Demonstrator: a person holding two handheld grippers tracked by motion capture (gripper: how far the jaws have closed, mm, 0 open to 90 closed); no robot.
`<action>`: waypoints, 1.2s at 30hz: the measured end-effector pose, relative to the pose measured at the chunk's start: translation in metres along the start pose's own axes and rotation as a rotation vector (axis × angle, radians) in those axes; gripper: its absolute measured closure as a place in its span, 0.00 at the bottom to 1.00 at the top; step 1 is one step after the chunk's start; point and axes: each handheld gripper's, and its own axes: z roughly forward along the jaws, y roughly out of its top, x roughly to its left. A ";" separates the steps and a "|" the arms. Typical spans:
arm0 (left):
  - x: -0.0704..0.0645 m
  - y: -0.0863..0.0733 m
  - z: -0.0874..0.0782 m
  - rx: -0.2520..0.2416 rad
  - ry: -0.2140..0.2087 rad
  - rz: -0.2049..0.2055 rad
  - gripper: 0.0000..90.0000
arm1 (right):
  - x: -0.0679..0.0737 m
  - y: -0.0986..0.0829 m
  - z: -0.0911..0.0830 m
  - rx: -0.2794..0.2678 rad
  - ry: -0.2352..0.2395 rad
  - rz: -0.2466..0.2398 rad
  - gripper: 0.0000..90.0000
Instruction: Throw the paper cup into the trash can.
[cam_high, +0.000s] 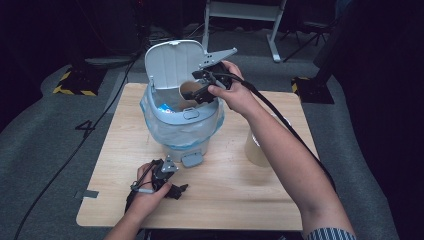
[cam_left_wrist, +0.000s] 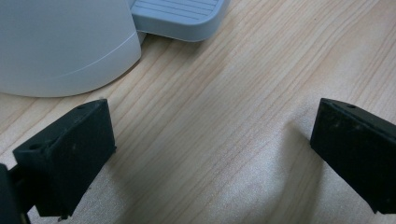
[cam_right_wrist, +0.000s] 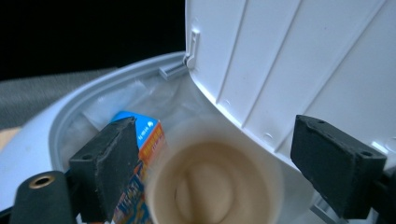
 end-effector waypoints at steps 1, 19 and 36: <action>0.000 0.000 0.000 -0.001 0.000 0.000 0.00 | 0.000 0.000 -0.001 -0.016 -0.022 0.003 0.17; 0.006 -0.009 -0.008 0.003 0.004 0.001 0.00 | 0.012 -0.003 -0.070 0.032 -0.021 -0.019 0.17; 0.018 -0.019 -0.017 -0.003 0.026 -0.024 0.00 | 0.028 -0.043 -0.170 0.015 -0.083 0.032 0.17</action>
